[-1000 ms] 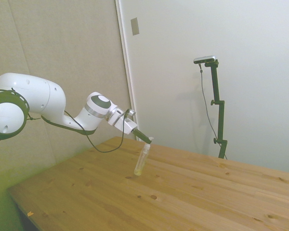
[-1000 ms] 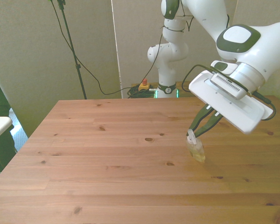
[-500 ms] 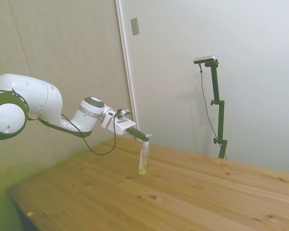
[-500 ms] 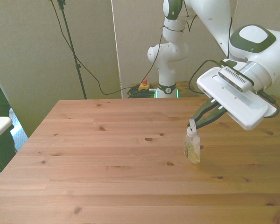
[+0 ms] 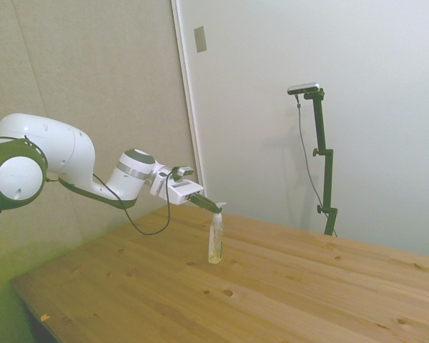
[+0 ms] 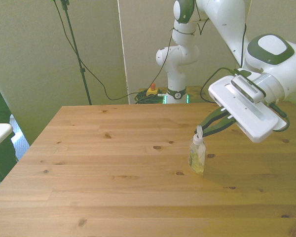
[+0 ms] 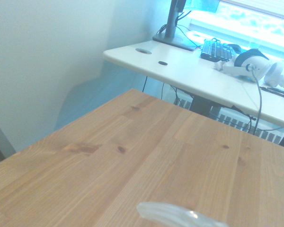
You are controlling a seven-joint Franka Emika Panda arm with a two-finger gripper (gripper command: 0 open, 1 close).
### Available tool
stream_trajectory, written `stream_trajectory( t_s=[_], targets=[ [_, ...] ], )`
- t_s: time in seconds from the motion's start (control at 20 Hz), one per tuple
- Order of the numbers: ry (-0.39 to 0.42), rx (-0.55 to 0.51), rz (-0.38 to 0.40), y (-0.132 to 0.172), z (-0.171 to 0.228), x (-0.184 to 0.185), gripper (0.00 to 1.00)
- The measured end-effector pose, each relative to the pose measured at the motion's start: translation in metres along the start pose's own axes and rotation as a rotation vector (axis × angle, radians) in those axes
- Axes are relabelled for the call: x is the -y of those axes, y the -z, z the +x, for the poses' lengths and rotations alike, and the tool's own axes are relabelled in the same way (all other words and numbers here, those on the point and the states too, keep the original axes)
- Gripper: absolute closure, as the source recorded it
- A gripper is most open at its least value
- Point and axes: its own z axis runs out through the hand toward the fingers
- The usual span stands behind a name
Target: Stand the sanitizer
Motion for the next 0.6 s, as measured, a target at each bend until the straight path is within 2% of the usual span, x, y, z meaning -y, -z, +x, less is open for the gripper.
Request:
stream_trajectory(
  t_s=[0.6],
  targets=[
    [-0.045, -0.012, 0.038, 0.0079, -0.0064, 0.0005, 0.0]
  ],
)
